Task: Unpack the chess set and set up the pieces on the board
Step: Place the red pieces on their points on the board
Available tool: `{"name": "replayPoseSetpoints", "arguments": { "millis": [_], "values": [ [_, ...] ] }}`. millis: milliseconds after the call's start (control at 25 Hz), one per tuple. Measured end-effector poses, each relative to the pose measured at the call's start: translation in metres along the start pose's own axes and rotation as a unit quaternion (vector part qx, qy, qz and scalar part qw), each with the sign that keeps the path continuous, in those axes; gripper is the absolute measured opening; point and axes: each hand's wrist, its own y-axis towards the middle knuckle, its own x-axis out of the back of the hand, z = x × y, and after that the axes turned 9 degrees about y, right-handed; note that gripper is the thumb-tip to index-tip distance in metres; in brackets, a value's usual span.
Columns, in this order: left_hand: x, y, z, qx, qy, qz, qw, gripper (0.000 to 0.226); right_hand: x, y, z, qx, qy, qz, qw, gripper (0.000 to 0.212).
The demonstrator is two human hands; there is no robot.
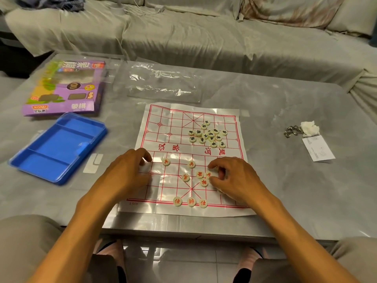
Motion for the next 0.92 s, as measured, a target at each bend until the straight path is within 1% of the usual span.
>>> {"name": "replayPoseSetpoints", "arguments": {
  "millis": [120,320,400,520,600,720,800,920],
  "values": [
    [0.001,0.0,0.005,0.006,0.003,-0.006,1.0,0.041,0.001,0.004,0.002,0.007,-0.028,0.008,1.0,0.027],
    [0.001,0.003,0.01,0.013,-0.015,0.005,1.0,0.043,0.001,0.009,0.004,0.014,-0.049,0.028,0.998,0.031],
    [0.002,0.004,0.012,0.02,-0.027,0.003,0.999,0.043,0.005,0.01,0.007,0.005,-0.04,0.013,0.999,0.03],
    [0.005,0.006,0.016,0.041,-0.019,-0.002,0.999,0.047,0.008,0.015,0.028,0.018,0.032,-0.045,0.998,0.025],
    [0.005,0.007,0.019,0.059,-0.001,0.001,0.998,0.052,-0.004,0.026,0.057,0.067,0.053,-0.052,0.995,0.023],
    [0.005,0.009,0.018,0.087,0.005,0.004,0.996,0.054,-0.041,0.051,0.103,0.148,0.015,-0.04,0.988,0.026],
    [0.005,0.009,0.017,0.094,0.013,-0.001,0.995,0.056,-0.064,0.069,0.122,0.156,-0.016,-0.032,0.987,0.029],
    [0.005,0.01,0.017,0.095,0.017,-0.004,0.995,0.058,-0.082,0.086,0.13,0.125,-0.025,-0.031,0.991,0.028]
  ]
}}
